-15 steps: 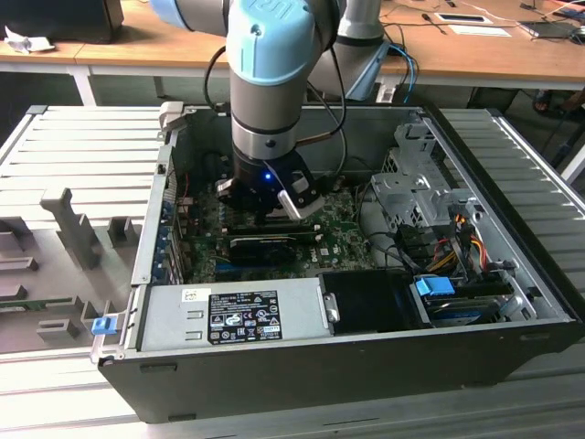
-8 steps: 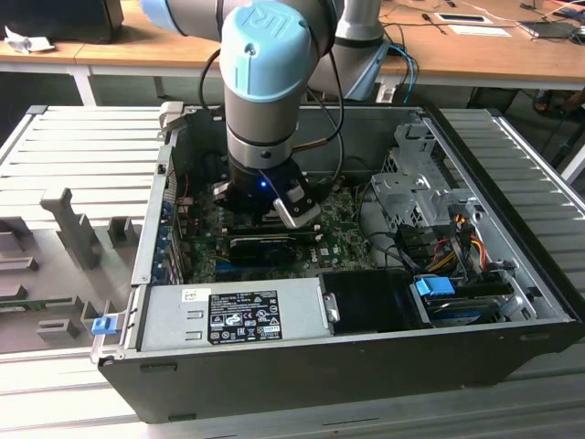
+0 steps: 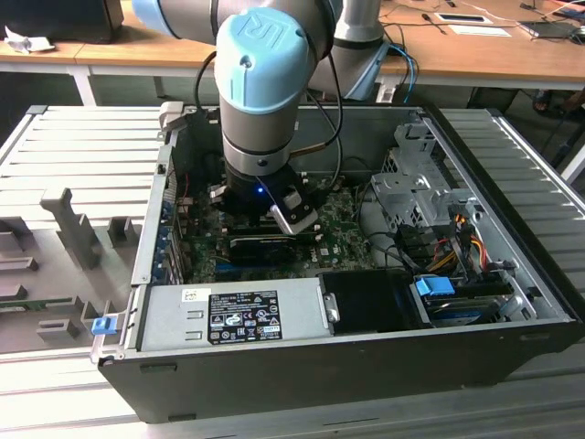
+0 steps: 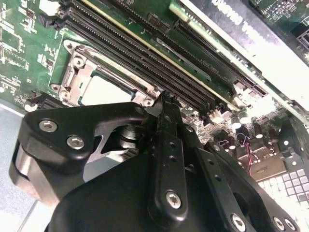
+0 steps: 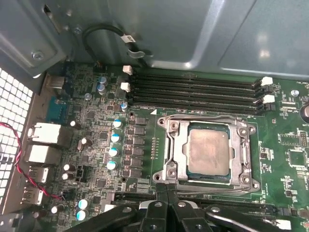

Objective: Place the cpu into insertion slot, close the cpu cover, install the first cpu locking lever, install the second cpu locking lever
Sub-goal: 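Install the second cpu locking lever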

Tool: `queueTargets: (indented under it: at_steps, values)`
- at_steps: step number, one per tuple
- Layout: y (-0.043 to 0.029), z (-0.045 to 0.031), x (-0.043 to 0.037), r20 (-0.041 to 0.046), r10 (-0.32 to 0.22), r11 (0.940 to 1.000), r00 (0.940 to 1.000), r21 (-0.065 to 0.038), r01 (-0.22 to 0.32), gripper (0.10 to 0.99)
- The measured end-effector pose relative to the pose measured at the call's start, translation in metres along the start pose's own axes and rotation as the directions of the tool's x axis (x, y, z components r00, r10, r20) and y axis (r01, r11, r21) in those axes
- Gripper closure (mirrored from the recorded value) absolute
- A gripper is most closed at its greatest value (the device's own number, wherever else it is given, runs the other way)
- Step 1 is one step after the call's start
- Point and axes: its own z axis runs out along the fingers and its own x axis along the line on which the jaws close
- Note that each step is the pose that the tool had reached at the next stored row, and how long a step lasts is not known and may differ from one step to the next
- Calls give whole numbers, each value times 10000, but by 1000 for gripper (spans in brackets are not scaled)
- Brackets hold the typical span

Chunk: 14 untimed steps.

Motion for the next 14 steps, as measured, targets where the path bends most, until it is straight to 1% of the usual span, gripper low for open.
queueTargets:
  at_steps: [2,11,14]
  values:
    - [-12,22,8,8,-1,10000,10000,-84,1,980]
    - [-37,99,10,26,-2,9995,10000,-301,2,980]
    - [-46,125,12,29,-3,9994,10000,-359,4,980]
